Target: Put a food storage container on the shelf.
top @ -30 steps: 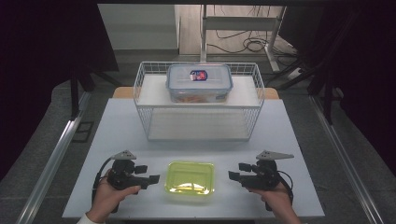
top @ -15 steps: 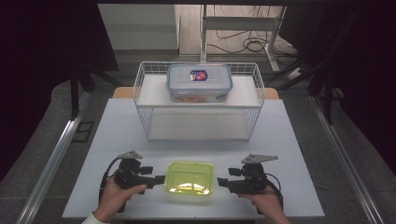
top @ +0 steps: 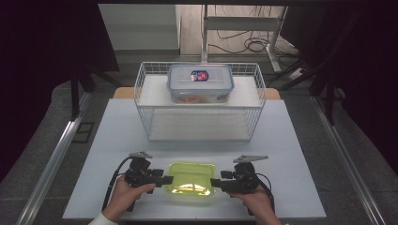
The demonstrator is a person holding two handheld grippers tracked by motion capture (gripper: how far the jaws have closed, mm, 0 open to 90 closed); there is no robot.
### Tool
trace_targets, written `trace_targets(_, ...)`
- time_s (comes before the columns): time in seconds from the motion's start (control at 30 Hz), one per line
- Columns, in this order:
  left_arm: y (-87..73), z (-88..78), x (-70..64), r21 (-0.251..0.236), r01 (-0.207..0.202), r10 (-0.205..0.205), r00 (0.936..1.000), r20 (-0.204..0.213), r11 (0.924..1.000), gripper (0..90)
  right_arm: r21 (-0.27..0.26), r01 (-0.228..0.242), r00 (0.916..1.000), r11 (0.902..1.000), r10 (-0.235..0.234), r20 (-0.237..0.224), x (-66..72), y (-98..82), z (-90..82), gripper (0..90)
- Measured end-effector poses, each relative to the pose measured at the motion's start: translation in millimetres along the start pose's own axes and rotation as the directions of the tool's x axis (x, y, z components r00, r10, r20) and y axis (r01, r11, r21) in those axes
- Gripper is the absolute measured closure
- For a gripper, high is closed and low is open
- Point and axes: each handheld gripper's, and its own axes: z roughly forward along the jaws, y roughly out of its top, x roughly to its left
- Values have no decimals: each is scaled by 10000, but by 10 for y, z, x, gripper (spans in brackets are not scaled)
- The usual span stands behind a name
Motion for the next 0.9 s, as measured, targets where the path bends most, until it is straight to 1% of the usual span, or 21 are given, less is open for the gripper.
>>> trace_targets(0.03, 3, 10, -1, 62, 46, -47, 9999, 110, 10000, 403, -8, -64, 10000, 10000, 64, -27, -1, 1, 20, 391)
trace_targets(0.1, 7, 31, 2, 69, 80, -81, 9998, 168, 9999, 436, 6, -231, 9996, 9997, 231, -180, -3, 8, 55, 420)
trace_targets(0.17, 8, 41, 6, 117, 133, -135, 9996, 249, 9998, 479, 89, -261, 9993, 9996, 264, -268, -8, 9, 95, 457)
trace_targets(0.27, 6, 58, 11, 150, 155, -158, 9997, 182, 9998, 530, 261, -373, 9988, 9990, 381, -312, -11, 7, 159, 507)
trace_targets(0.33, 1, 71, 15, 184, 124, -126, 9999, 104, 9998, 578, 390, -359, 9988, 9986, 371, -307, -6, -3, 192, 538)
trace_targets(0.37, -4, 75, 17, 133, 180, -181, 9998, 101, 9997, 605, 346, -399, 9988, 9986, 408, -278, -10, -6, 191, 566)
trace_targets(0.4, -14, 79, 33, 118, 288, -291, 9994, 202, 9995, 630, 342, -413, 9988, 9986, 422, -243, -14, -6, 188, 579)
trace_targets(0.47, -30, 73, 64, 32, 513, -514, 9975, 484, 9987, 668, 255, -627, 9972, 9977, 637, -384, -28, -13, 184, 613)
trace_targets(0.5, -35, 66, 65, 29, 463, -464, 9976, 518, 9989, 681, 192, -728, 9964, 9972, 736, -427, -28, -19, 179, 626)
trace_targets(0.53, -41, 58, 53, -28, 432, -430, 9979, 494, 9991, 687, 160, -733, 9963, 9972, 740, -430, -24, -20, 172, 639)
trace_targets(0.63, -63, 34, 12, -217, 271, -256, 9976, 640, 9994, 706, -89, -955, 9944, 9954, 950, -460, -22, -34, 139, 681)
trace_targets(0.67, -73, 34, -11, -342, 319, -297, 9976, 620, 9989, 711, -147, -1054, 9932, 9943, 1045, -506, -23, -40, 127, 690)
trace_targets(0.7, -84, 25, -28, -345, 185, -166, 9984, 533, 9992, 713, -205, -1113, 9926, 9936, 1102, -505, -25, -47, 117, 696)
trace_targets(0.73, -94, 23, -44, -428, 159, -138, 9987, 491, 9990, 714, -229, -1130, 9923, 9933, 1117, -526, -18, -54, 109, 700)
trace_targets(0.8, -118, 3, -86, -531, -48, 66, 9994, 341, 9986, 721, -267, -1145, 9921, 9931, 1129, -538, -5, -64, 92, 714)
trace_targets(0.9, -164, -27, -164, -671, -342, 350, 9993, 109, 9972, 734, -433, -1173, 9915, 9921, 1145, -624, 18, -82, 44, 745)
